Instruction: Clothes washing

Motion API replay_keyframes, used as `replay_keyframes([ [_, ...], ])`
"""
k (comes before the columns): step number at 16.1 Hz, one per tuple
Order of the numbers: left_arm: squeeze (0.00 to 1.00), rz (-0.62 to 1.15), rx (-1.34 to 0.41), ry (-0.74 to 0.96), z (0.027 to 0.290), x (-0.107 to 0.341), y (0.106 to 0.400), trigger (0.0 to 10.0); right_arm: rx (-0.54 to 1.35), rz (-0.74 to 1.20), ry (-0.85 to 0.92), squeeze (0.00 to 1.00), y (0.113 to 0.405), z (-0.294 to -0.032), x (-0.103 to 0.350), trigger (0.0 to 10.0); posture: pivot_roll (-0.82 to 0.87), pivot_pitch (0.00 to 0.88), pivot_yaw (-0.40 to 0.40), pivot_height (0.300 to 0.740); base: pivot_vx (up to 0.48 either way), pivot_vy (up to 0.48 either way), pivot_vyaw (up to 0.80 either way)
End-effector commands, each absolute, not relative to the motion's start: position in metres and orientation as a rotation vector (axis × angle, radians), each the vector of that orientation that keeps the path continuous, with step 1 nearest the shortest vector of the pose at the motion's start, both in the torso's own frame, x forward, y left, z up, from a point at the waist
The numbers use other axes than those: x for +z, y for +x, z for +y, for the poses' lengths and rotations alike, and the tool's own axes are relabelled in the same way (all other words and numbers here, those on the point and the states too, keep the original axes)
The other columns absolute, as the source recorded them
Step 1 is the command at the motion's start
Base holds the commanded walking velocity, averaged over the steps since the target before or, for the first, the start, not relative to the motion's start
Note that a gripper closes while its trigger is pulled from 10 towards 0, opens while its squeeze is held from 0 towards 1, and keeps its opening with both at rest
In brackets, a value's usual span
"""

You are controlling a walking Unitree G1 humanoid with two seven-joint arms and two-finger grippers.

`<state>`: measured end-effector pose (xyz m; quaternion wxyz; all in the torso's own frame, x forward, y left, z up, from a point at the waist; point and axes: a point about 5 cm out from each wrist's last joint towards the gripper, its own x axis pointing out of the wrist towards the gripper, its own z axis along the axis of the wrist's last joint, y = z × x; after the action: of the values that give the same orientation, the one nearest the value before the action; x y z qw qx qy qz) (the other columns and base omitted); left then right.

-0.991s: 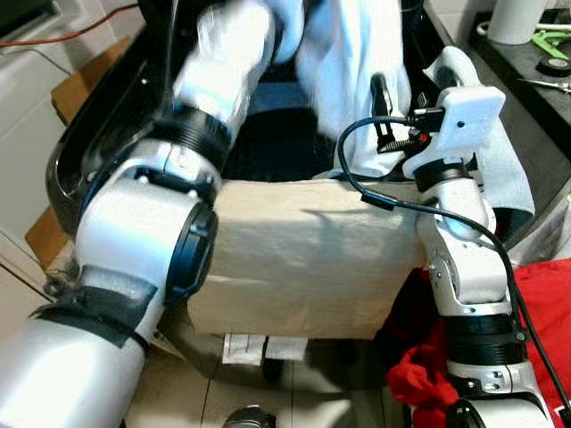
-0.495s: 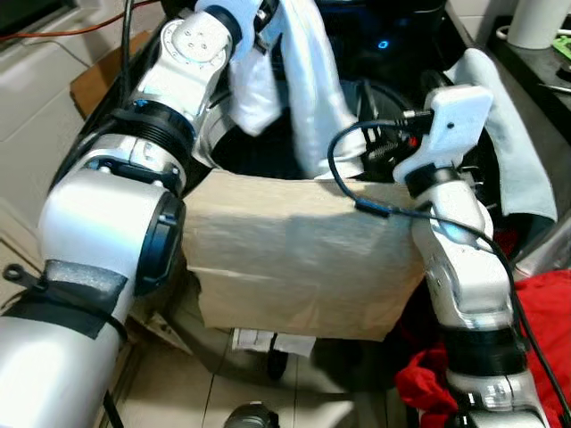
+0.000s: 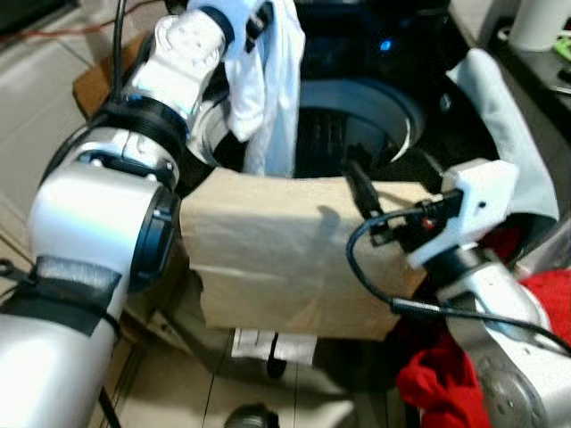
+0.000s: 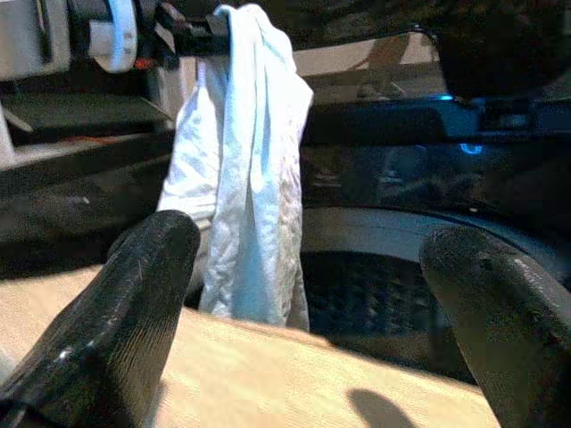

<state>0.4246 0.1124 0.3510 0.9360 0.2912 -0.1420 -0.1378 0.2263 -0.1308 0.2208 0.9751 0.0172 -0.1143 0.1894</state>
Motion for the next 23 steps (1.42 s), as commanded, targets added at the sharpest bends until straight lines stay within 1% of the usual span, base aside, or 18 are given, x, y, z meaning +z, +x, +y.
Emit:
replay_keyframes([
  [1,1.0,-0.314,-0.254,0.593,0.115,0.367,0.423,10.0,0.358,-0.223,0.011,0.0,0.224,-0.135,0.221,10.0,-0.06,0.0,0.114,0.74,0.0,0.0,0.0],
  [3,1.0,-0.319,-0.261,0.565,0.114,0.369,0.423,10.0,0.213,-0.303,-0.086,0.0,0.224,-0.145,0.226,10.0,-0.06,0.0,0.113,0.74,0.0,0.0,0.0],
  [5,1.0,-0.336,-0.259,0.567,0.115,0.372,0.422,10.0,0.196,-0.383,-0.205,0.0,0.227,-0.144,0.228,10.0,-0.05,0.0,0.104,0.74,0.0,0.0,0.0],
  [8,1.0,-0.327,-0.236,0.585,0.122,0.37,0.423,10.0,0.235,-0.388,-0.243,0.0,0.227,-0.136,0.218,10.0,-0.04,0.0,0.096,0.74,0.0,0.0,0.0],
  [9,1.0,-0.321,-0.225,0.64,0.124,0.366,0.423,10.0,0.238,-0.402,-0.269,0.0,0.227,-0.135,0.217,10.0,-0.04,0.0,0.094,0.74,0.0,0.0,0.0],
  [10,1.0,-0.321,-0.224,0.844,0.123,0.355,0.424,10.0,0.24,-0.41,-0.283,0.0,0.23,-0.134,0.214,10.0,-0.04,0.0,0.092,0.74,0.0,0.0,0.0],
  [11,1.0,-0.324,-0.236,0.94,0.121,0.35,0.424,10.0,0.238,-0.411,-0.281,0.0,0.231,-0.134,0.213,10.0,-0.04,0.0,0.092,0.74,0.0,0.0,0.0],
  [12,1.0,-0.331,-0.243,1.094,0.12,0.343,0.424,10.0,0.236,-0.415,-0.284,0.0,0.233,-0.135,0.212,10.0,-0.04,0.0,0.092,0.74,0.0,0.0,0.0],
  [13,1.0,-0.261,-0.36,1.395,0.122,0.32,0.423,10.0,0.235,-0.42,-0.287,0.0,0.235,-0.134,0.211,10.0,-0.04,0.0,0.09,0.74,0.0,0.0,0.0],
  [14,1.0,-0.226,-0.408,1.479,0.124,0.312,0.423,10.0,0.235,-0.422,-0.288,0.0,0.236,-0.134,0.21,10.0,-0.03,0.0,0.089,0.74,0.0,0.0,0.0],
  [16,1.0,-0.165,-0.458,1.81,0.138,0.301,0.421,10.0,0.24,-0.431,-0.286,0.0,0.239,-0.132,0.207,10.0,-0.02,0.0,0.083,0.74,0.0,0.0,0.0],
  [17,1.0,-0.163,-0.46,1.871,0.14,0.301,0.421,10.0,0.242,-0.432,-0.287,0.0,0.24,-0.132,0.207,10.0,-0.02,0.0,0.083,0.74,0.0,0.0,0.0],
  [18,1.0,-0.211,-0.428,2.05,0.141,0.31,0.421,10.0,0.245,-0.431,-0.284,0.0,0.242,-0.131,0.206,10.0,-0.01,0.0,0.076,0.74,0.0,0.0,0.0],
  [19,1.0,-0.25,-0.404,2.046,0.139,0.32,0.42,10.0,0.248,-0.431,-0.282,0.0,0.243,-0.131,0.206,10.0,-0.01,0.0,0.077,0.74,0.0,0.0,0.0],
  [20,1.0,-0.326,-0.344,2.085,0.137,0.337,0.419,10.0,0.253,-0.434,-0.282,0.0,0.244,-0.13,0.206,10.0,-0.01,0.0,0.077,0.74,0.0,0.0,0.0],
  [21,1.0,-0.434,-0.299,2.213,0.136,0.347,0.417,10.0,0.257,-0.436,-0.281,0.0,0.246,-0.13,0.205,10.0,0.0,0.0,0.069,0.74,0.0,0.0,0.0],
  [22,1.0,-0.572,-0.346,2.28,0.123,0.348,0.413,10.0,0.26,-0.436,-0.28,0.0,0.246,-0.129,0.204,10.0,0.0,0.0,0.067,0.74,0.0,0.0,0.0],
  [23,1.0,-0.777,-0.427,2.276,0.101,0.351,0.405,10.0,0.263,-0.436,-0.28,0.0,0.247,-0.129,0.203,10.0,0.0,0.0,0.067,0.74,0.0,0.0,0.0],
])
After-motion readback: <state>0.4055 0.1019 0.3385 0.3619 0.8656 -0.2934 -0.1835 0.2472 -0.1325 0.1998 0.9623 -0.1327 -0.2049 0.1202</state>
